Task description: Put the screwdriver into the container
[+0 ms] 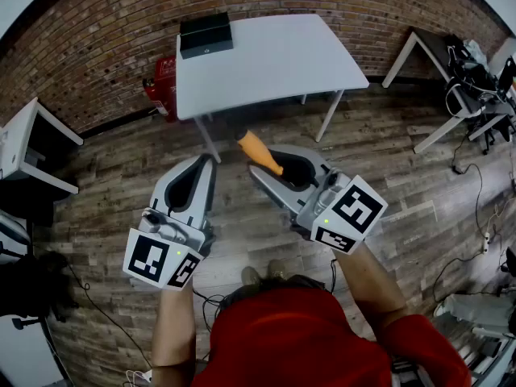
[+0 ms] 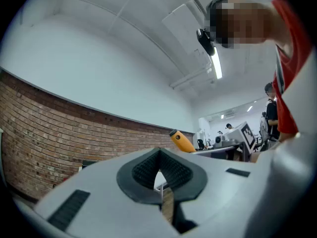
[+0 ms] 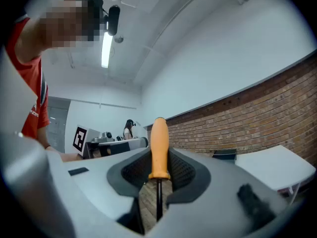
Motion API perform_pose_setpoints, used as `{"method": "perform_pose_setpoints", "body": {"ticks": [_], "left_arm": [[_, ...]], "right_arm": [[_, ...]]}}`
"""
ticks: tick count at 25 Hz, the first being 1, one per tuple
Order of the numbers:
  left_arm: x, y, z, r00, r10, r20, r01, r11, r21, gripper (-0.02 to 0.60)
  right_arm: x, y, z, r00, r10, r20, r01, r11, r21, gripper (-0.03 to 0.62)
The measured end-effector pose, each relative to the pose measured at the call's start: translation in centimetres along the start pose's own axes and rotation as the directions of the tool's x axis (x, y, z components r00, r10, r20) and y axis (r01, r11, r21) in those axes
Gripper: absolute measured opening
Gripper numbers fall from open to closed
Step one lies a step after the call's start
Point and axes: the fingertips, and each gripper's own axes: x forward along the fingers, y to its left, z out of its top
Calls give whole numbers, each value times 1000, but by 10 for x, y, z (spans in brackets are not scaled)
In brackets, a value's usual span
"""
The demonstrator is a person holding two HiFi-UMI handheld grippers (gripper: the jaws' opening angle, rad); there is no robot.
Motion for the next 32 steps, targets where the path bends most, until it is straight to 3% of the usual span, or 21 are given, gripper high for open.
{"method": "perform_pose_setpoints", "body": {"ticks": [14, 32], "left_arm": [[1, -3, -2, 1000, 9, -8, -9, 1000, 4, 12], [54, 3, -2, 998, 65, -13, -64, 996, 55, 12]], "right_arm": [[-2, 3, 0, 999, 35, 0, -35, 999, 15, 104], [-4, -52, 14, 995, 97, 14, -96, 995, -15, 104]]}}
